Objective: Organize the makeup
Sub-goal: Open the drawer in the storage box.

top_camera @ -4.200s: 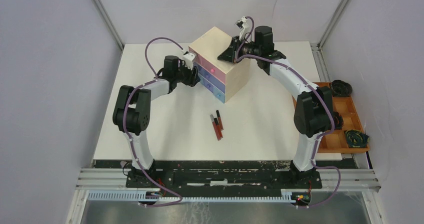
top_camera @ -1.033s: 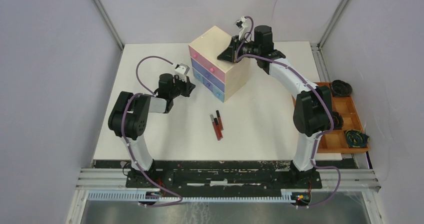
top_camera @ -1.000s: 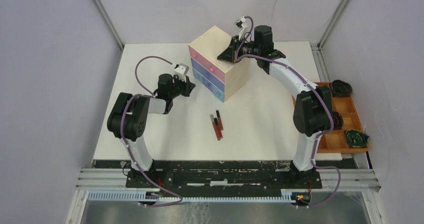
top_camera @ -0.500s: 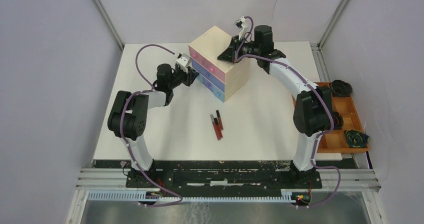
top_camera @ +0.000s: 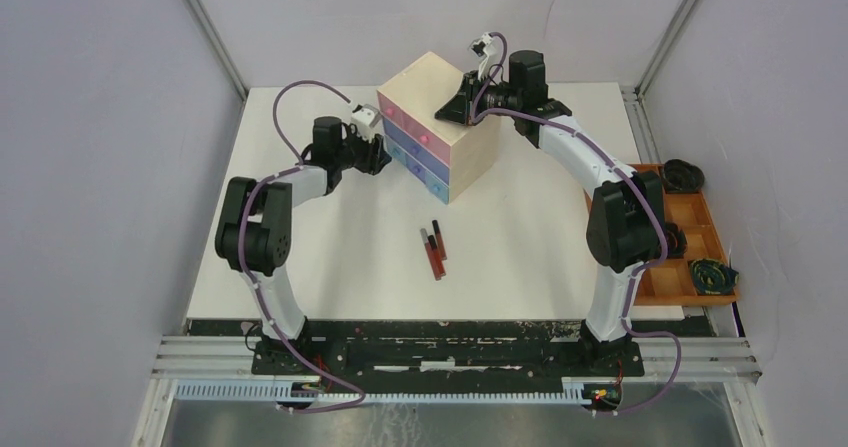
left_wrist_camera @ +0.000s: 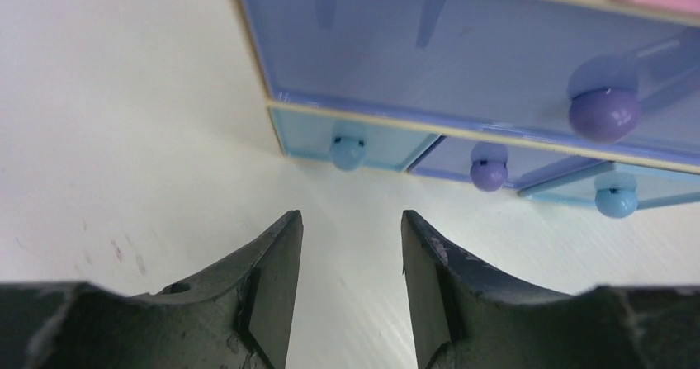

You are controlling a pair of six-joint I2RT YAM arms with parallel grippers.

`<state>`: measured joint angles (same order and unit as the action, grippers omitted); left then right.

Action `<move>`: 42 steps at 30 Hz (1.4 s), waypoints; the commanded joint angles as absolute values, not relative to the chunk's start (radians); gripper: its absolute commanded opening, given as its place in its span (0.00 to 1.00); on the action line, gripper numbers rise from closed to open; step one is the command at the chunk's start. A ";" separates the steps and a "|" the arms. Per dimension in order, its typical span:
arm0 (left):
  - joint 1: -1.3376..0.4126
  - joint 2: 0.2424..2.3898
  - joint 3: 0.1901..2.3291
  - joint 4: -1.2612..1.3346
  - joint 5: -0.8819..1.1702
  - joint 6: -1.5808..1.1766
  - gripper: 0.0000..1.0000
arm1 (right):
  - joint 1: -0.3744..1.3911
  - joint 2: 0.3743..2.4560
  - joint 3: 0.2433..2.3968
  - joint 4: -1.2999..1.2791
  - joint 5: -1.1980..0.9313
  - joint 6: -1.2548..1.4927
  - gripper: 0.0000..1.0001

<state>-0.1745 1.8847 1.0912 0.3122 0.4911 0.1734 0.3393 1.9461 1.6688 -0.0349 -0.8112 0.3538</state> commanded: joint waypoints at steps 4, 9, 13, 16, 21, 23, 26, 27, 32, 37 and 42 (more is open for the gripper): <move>-0.160 1.786 1.022 0.388 0.493 0.009 0.54 | 0.313 2.012 1.607 -0.147 -0.783 0.363 0.19; -0.232 1.748 0.864 0.586 0.302 -0.097 0.49 | 0.313 2.011 1.601 -0.147 -0.778 0.362 0.19; -0.279 1.758 0.804 0.669 0.210 -0.139 0.45 | 0.313 2.007 1.591 -0.148 -0.772 0.362 0.19; -0.281 1.788 0.798 0.719 0.216 -0.139 0.45 | 0.314 2.003 1.585 -0.149 -0.770 0.362 0.19; -0.281 1.822 0.791 0.821 0.195 -0.137 0.48 | 0.314 2.007 1.582 -0.149 -0.767 0.357 0.19; -0.282 1.830 0.786 0.869 0.174 -0.148 0.48 | 0.314 2.011 1.584 -0.151 -0.766 0.356 0.19; -0.281 1.830 0.750 0.964 0.140 -0.161 0.49 | 0.314 2.021 1.592 -0.158 -0.763 0.351 0.19; -0.282 1.833 0.753 0.971 0.135 -0.161 0.49 | 0.314 2.025 1.595 -0.160 -0.762 0.350 0.19; -0.281 1.874 0.809 0.937 0.146 -0.155 0.49 | 0.314 2.033 1.600 -0.163 -0.759 0.348 0.19; -0.280 1.916 0.868 0.896 0.168 -0.152 0.50 | 0.314 2.037 1.604 -0.176 -0.753 0.338 0.19; -0.278 1.937 0.926 0.830 0.176 -0.141 0.55 | 0.314 2.044 1.609 -0.177 -0.752 0.338 0.19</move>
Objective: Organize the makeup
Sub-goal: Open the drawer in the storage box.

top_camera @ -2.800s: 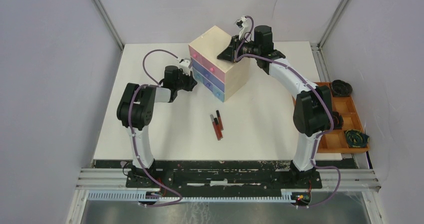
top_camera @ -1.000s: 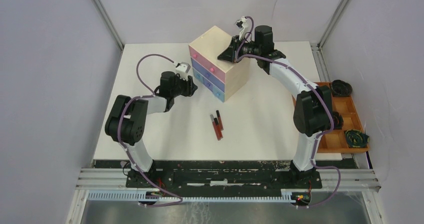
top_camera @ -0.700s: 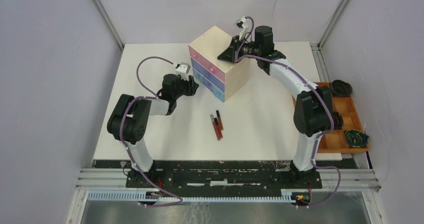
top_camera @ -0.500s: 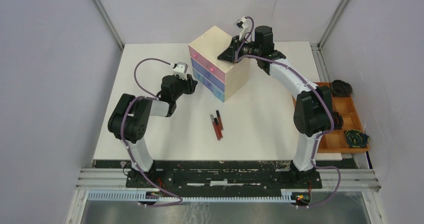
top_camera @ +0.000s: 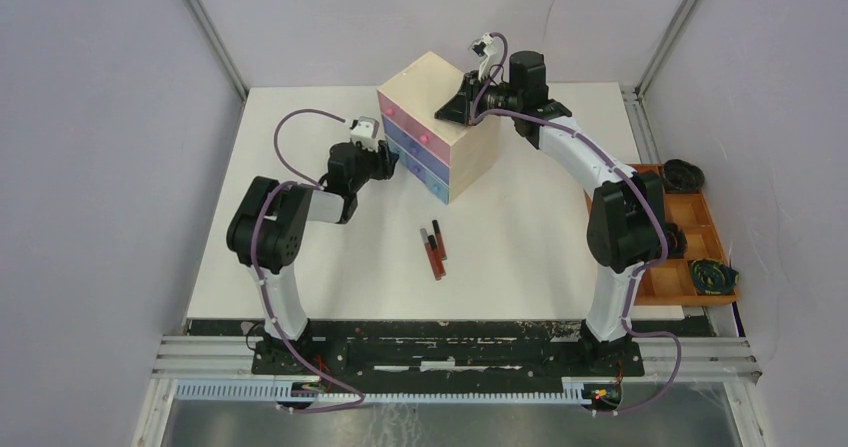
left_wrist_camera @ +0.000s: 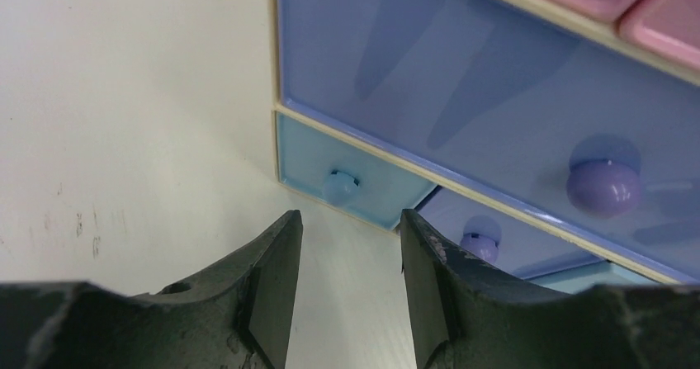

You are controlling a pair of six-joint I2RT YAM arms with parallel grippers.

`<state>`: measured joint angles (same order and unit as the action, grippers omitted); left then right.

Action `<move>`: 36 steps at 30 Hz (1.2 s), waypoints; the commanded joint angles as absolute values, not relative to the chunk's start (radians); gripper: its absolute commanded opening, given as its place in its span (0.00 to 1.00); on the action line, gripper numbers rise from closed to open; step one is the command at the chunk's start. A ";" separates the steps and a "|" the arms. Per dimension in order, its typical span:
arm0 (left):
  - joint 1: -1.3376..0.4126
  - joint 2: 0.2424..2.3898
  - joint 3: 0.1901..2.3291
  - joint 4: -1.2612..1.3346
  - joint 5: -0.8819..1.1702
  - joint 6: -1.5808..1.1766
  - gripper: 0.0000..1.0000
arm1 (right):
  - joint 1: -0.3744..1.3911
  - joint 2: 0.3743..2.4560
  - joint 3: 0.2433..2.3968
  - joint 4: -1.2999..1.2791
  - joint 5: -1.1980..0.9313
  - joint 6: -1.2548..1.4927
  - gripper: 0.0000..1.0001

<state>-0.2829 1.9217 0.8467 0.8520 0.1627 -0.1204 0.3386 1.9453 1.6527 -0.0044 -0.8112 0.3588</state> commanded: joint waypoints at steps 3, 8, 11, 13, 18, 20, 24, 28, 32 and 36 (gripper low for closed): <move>-0.279 1.954 0.965 0.775 0.180 -0.132 0.56 | 0.314 2.044 1.608 -0.178 -0.753 0.338 0.19; -0.278 1.980 1.025 0.698 0.191 -0.125 0.57 | 0.314 2.045 1.610 -0.180 -0.752 0.336 0.19; -0.278 1.988 1.041 0.676 0.202 -0.121 0.58 | 0.314 2.042 1.612 -0.181 -0.750 0.334 0.19; -0.278 1.995 1.057 0.652 0.204 -0.117 0.58 | 0.314 2.040 1.612 -0.182 -0.752 0.333 0.19; -0.278 2.012 1.100 0.597 0.219 -0.103 0.60 | 0.314 2.037 1.610 -0.181 -0.753 0.333 0.19; -0.278 2.009 1.089 0.595 0.229 -0.100 0.58 | 0.314 2.035 1.609 -0.181 -0.754 0.332 0.19; -0.284 1.957 0.964 0.731 0.307 -0.107 0.59 | 0.315 2.041 1.616 -0.187 -0.754 0.331 0.19; -0.333 1.875 0.853 0.825 0.346 -0.032 0.61 | 0.314 2.047 1.620 -0.184 -0.754 0.335 0.19; -0.363 1.866 0.861 0.795 0.378 0.017 0.62 | 0.314 2.046 1.617 -0.175 -0.752 0.344 0.19; -0.364 1.893 0.905 0.808 0.398 -0.007 0.63 | 0.314 2.046 1.613 -0.170 -0.755 0.349 0.19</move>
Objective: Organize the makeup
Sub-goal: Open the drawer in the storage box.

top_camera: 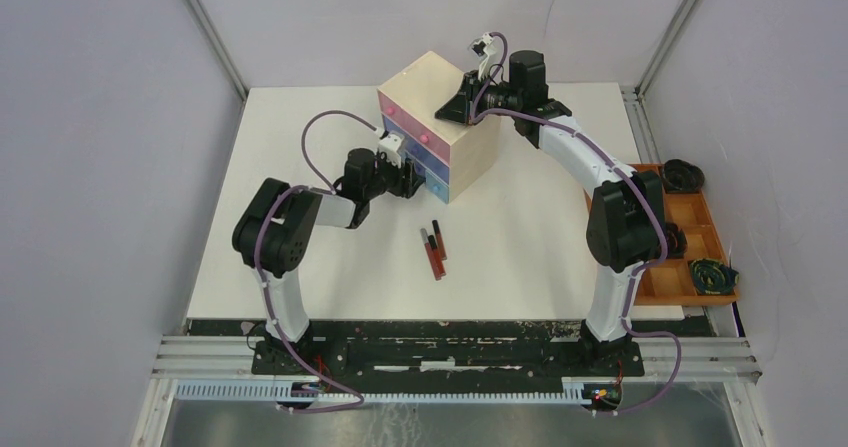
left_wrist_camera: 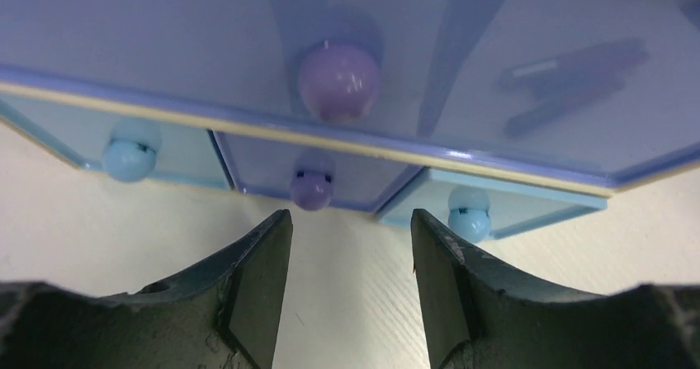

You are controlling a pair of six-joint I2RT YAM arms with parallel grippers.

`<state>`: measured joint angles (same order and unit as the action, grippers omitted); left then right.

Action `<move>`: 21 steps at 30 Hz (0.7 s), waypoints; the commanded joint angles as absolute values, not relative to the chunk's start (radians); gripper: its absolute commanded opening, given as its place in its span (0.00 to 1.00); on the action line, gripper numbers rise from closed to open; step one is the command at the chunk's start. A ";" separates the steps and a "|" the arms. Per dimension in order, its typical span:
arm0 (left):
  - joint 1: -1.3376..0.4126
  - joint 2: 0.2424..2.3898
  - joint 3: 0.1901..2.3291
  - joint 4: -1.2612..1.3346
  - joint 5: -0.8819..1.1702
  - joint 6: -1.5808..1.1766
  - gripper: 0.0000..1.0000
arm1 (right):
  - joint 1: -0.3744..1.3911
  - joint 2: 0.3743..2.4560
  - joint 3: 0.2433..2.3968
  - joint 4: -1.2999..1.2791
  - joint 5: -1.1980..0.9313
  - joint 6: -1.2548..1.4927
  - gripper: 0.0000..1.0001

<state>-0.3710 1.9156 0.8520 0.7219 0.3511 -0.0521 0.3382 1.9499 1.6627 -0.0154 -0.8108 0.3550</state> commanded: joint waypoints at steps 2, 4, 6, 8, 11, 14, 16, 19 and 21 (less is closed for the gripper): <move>-0.364 1.911 0.928 0.809 0.406 -0.013 0.62 | 0.314 2.044 1.612 -0.177 -0.753 0.342 0.19; -0.364 1.929 0.953 0.798 0.402 -0.006 0.62 | 0.314 2.043 1.612 -0.181 -0.753 0.338 0.19; -0.363 1.944 0.976 0.776 0.396 0.006 0.62 | 0.314 2.041 1.611 -0.180 -0.753 0.335 0.19; -0.364 1.957 0.998 0.753 0.396 0.020 0.62 | 0.314 2.041 1.611 -0.180 -0.754 0.336 0.19; -0.364 1.971 1.024 0.710 0.394 0.041 0.60 | 0.314 2.043 1.608 -0.177 -0.753 0.339 0.19; -0.364 1.972 1.017 0.706 0.390 0.046 0.59 | 0.314 2.046 1.608 -0.173 -0.752 0.342 0.19; -0.364 1.965 1.006 0.710 0.385 0.045 0.59 | 0.314 2.047 1.608 -0.171 -0.752 0.344 0.19; -0.363 1.955 0.998 0.695 0.371 0.049 0.58 | 0.314 2.048 1.610 -0.170 -0.752 0.346 0.19; -0.361 1.944 0.983 0.696 0.353 0.055 0.58 | 0.314 2.048 1.609 -0.171 -0.751 0.344 0.19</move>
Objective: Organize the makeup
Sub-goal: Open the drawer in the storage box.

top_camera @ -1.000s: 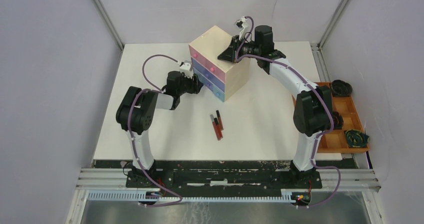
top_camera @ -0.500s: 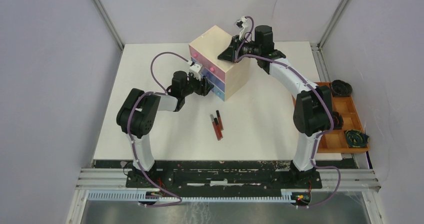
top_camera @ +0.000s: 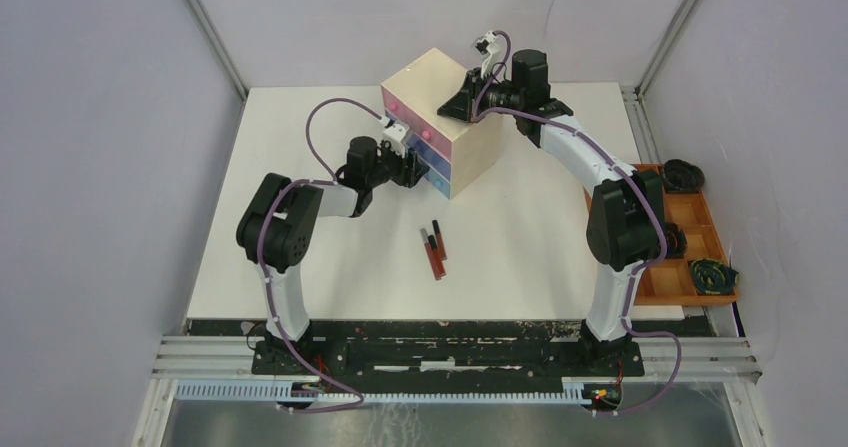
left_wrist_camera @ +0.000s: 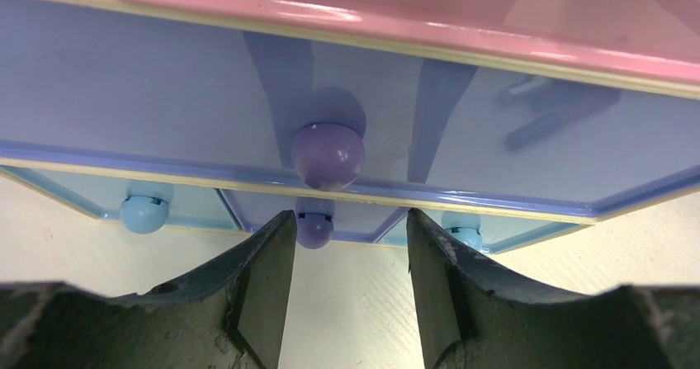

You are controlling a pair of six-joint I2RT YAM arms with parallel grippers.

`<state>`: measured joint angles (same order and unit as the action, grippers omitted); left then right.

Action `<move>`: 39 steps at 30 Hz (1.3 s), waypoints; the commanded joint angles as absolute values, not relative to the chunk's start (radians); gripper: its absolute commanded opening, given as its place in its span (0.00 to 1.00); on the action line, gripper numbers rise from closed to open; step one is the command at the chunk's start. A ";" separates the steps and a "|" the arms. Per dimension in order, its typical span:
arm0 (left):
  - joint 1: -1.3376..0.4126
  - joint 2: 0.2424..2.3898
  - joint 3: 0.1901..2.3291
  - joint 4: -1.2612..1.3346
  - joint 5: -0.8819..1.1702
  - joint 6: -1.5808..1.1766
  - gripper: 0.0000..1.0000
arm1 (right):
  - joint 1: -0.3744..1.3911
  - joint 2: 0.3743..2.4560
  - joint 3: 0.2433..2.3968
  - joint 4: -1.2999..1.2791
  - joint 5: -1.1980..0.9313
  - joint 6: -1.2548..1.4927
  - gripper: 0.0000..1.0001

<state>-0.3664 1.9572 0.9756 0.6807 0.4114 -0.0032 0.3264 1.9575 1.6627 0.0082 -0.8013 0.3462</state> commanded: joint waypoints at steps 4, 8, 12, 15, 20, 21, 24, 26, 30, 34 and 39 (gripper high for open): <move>-0.356 1.932 0.960 0.697 0.352 0.052 0.58 | 0.314 2.051 1.611 -0.171 -0.751 0.346 0.19; -0.344 1.921 0.939 0.705 0.365 0.053 0.55 | 0.314 2.050 1.608 -0.170 -0.753 0.345 0.19; -0.324 1.918 0.922 0.723 0.376 0.040 0.54 | 0.313 2.048 1.607 -0.172 -0.751 0.342 0.19; -0.322 1.932 0.956 0.712 0.387 0.040 0.55 | 0.314 2.054 1.611 -0.167 -0.753 0.351 0.19; -0.322 1.969 1.025 0.655 0.406 0.044 0.54 | 0.313 2.052 1.612 -0.167 -0.752 0.349 0.19; -0.322 1.970 1.026 0.659 0.416 0.040 0.54 | 0.312 2.052 1.614 -0.170 -0.751 0.345 0.19; -0.323 1.975 1.025 0.667 0.429 0.031 0.54 | 0.313 2.059 1.622 -0.174 -0.751 0.347 0.19; -0.324 1.988 1.049 0.628 0.435 0.040 0.54 | 0.313 2.060 1.623 -0.172 -0.754 0.348 0.19; -0.327 1.990 1.052 0.605 0.448 0.043 0.52 | 0.313 2.059 1.621 -0.169 -0.752 0.348 0.19; -0.335 1.990 1.048 0.603 0.448 0.040 0.52 | 0.313 2.062 1.624 -0.167 -0.754 0.353 0.19; -0.352 2.008 1.091 0.571 0.441 0.047 0.52 | 0.313 2.060 1.624 -0.165 -0.755 0.354 0.19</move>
